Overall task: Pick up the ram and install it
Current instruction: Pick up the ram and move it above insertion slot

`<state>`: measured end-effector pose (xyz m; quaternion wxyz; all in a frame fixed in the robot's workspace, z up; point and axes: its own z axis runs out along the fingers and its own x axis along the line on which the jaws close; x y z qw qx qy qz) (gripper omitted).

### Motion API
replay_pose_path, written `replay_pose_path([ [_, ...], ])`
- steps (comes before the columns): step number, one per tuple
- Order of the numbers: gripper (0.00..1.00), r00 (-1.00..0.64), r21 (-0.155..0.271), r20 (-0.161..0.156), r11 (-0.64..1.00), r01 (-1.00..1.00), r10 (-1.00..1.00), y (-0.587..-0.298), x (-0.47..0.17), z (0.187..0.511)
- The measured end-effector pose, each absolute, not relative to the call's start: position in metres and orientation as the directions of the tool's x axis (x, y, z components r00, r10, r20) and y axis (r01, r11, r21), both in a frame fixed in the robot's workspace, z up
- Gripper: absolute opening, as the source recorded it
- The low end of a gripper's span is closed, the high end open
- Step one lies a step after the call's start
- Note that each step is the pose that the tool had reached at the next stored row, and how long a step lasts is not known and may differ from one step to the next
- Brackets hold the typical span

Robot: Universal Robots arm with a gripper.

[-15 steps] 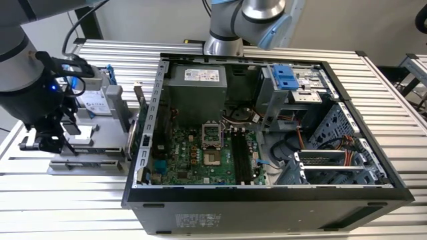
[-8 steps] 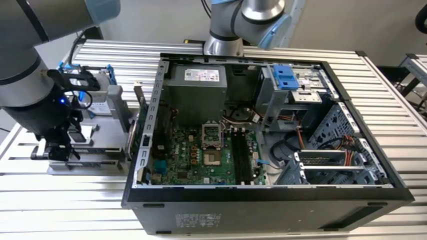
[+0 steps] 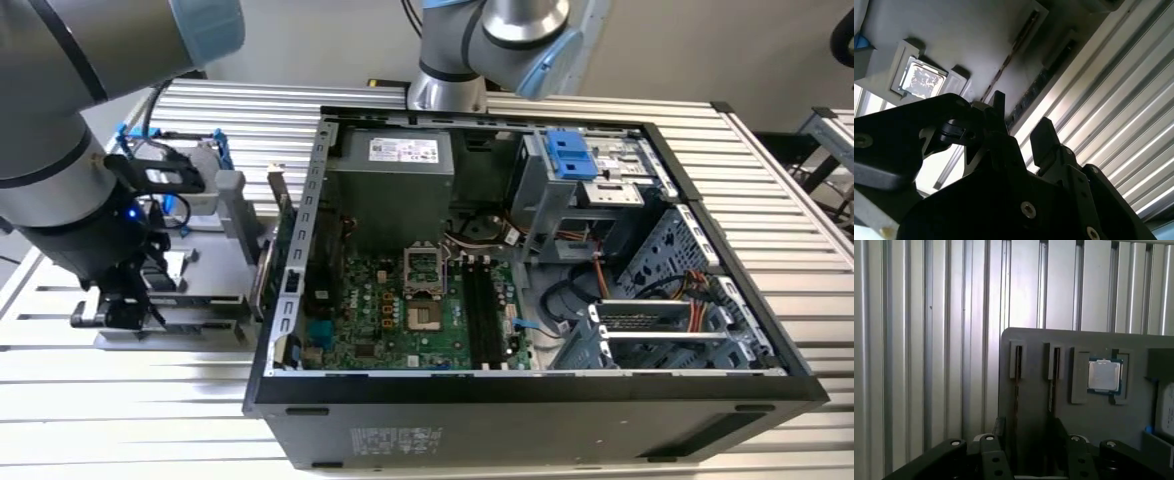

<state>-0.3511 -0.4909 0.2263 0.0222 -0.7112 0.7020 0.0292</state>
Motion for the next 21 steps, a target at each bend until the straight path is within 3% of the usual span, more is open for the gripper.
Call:
replay_pose_path([
  [21,1.00,0.012,0.010,-0.072,-0.013,-1.000,-0.997,-0.496,-0.351,0.194],
])
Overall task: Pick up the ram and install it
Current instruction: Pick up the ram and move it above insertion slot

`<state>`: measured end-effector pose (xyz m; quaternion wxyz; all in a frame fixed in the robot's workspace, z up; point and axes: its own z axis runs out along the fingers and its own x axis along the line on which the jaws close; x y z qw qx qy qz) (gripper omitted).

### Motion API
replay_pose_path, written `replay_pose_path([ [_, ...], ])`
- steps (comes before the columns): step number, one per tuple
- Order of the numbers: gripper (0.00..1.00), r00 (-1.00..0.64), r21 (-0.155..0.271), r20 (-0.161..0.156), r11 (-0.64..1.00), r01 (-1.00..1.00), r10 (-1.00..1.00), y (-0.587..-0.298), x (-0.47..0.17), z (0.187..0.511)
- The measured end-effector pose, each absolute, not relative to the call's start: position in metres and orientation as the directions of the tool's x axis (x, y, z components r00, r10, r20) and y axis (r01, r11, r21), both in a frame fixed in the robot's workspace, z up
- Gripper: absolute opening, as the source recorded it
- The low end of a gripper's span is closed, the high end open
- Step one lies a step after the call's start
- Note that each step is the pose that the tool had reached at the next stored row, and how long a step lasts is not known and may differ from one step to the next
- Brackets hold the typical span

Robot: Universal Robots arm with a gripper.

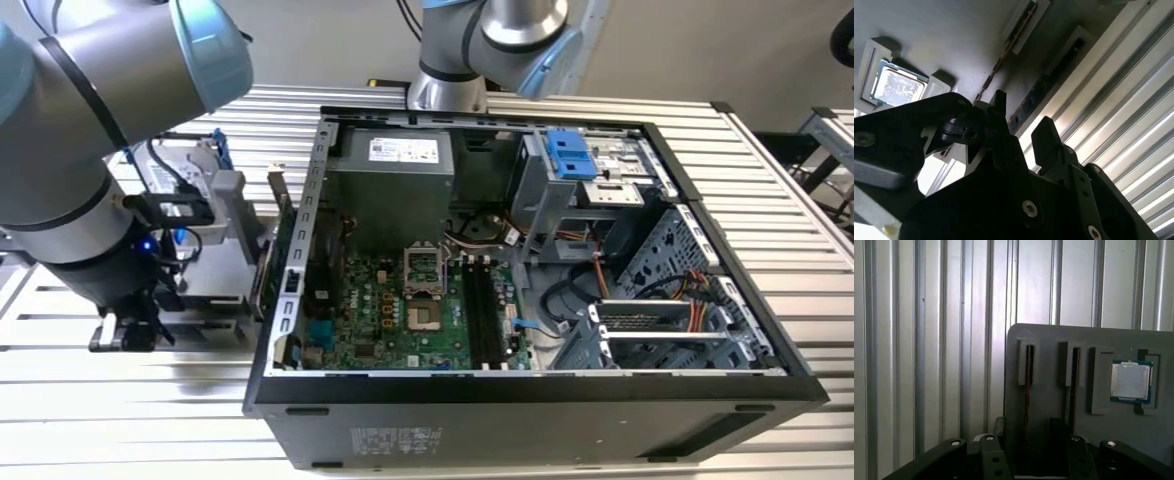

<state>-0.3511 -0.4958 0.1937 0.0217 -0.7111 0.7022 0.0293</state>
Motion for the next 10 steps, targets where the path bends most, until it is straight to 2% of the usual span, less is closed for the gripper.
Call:
replay_pose_path([
  [10,1.00,0.011,0.010,-0.072,-0.011,-1.000,-0.997,-0.4927,-0.3511,0.1897],
])
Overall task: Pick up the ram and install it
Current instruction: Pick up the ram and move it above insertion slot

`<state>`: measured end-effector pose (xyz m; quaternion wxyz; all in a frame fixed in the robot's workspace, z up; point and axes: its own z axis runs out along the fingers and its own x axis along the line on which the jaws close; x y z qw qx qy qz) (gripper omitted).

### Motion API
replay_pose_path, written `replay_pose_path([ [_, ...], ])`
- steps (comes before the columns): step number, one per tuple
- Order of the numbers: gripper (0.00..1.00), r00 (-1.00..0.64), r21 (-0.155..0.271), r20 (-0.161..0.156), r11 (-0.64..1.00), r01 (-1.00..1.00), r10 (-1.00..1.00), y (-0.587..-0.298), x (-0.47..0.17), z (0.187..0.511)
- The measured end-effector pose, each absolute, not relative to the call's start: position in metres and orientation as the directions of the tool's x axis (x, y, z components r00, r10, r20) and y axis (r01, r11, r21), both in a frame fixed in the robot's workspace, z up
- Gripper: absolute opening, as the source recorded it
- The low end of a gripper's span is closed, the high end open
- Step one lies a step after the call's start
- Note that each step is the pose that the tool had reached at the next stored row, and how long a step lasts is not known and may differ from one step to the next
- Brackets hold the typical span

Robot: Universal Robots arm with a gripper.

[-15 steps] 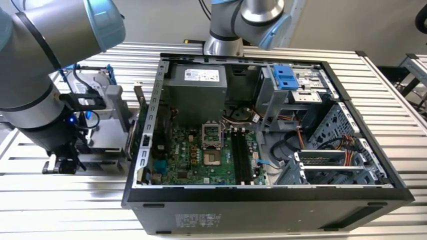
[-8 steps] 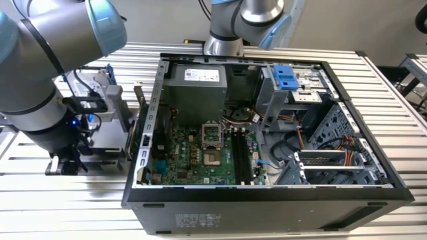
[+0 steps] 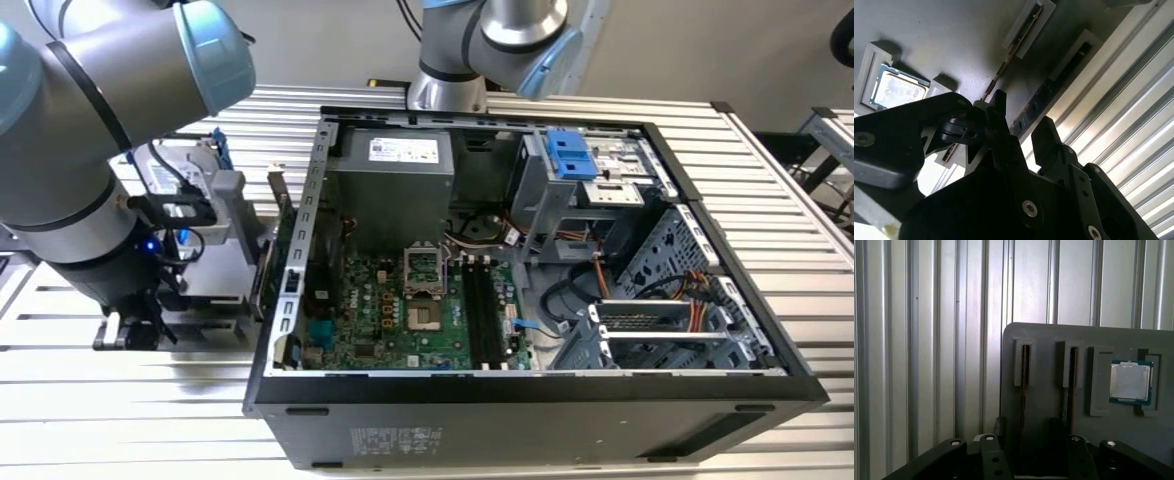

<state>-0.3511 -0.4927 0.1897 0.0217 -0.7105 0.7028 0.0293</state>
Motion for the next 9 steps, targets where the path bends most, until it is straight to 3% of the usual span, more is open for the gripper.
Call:
replay_pose_path([
  [7,1.00,0.010,0.011,-0.072,-0.011,-1.000,-0.997,-0.4926,-0.3511,0.1896],
  [8,0.00,0.010,0.011,-0.072,-0.011,-1.000,-0.997,-0.4926,-0.3511,0.1896],
  [9,0.00,0.010,0.011,-0.072,-0.011,-1.000,-0.997,-0.4926,-0.3511,0.1896],
])
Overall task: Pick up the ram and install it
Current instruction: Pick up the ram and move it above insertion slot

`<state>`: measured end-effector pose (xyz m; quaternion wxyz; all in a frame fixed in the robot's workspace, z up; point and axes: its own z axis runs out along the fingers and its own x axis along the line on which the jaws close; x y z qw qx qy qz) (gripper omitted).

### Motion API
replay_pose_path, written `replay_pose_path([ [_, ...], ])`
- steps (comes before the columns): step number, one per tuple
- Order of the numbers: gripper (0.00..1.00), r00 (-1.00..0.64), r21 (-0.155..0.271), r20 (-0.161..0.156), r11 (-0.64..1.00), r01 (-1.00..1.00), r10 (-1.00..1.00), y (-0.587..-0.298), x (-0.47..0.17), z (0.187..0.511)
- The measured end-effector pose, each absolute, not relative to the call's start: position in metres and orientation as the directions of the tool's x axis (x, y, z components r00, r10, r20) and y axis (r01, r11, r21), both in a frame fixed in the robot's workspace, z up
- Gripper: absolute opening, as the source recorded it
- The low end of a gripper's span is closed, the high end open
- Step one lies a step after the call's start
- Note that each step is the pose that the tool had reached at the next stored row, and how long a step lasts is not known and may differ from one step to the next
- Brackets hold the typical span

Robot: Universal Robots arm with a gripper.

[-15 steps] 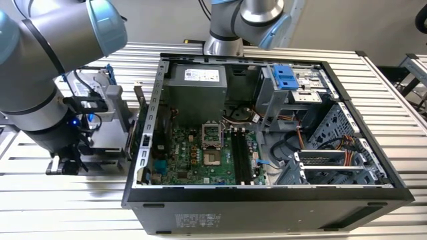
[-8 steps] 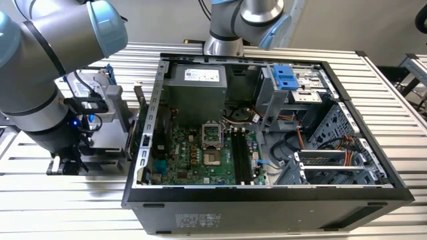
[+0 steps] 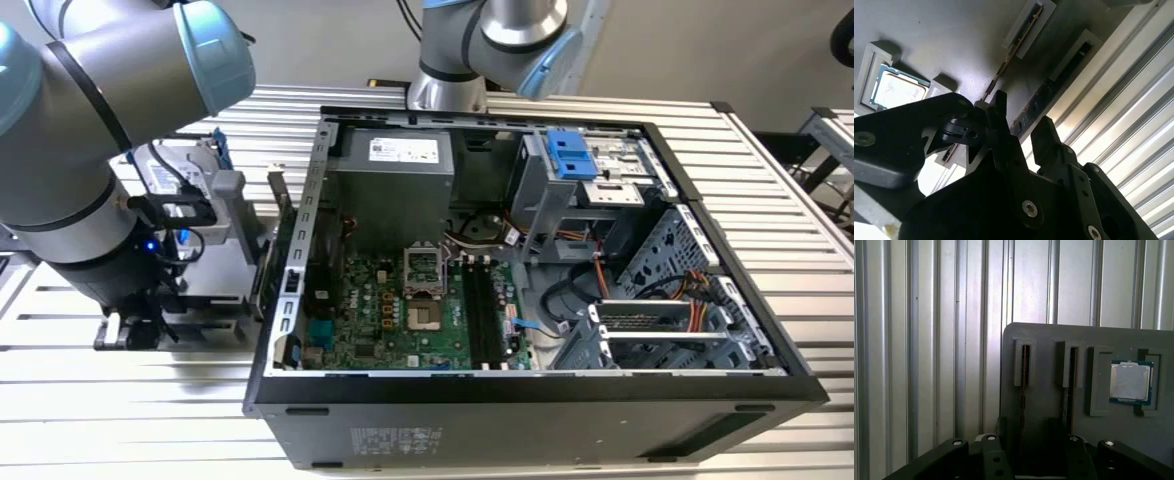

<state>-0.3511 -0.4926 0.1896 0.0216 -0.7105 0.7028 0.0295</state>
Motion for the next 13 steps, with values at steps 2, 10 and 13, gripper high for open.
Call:
replay_pose_path([
  [2,0.00,0.010,0.011,-0.072,-0.011,-1.000,-0.997,-0.4927,-0.3511,0.1896],
  [10,0.00,0.010,0.011,-0.072,-0.011,-1.000,-0.997,-0.4926,-0.3511,0.1896],
  [13,0.00,0.010,0.011,-0.072,-0.011,-1.000,-0.997,-0.4927,-0.3511,0.1896],
])
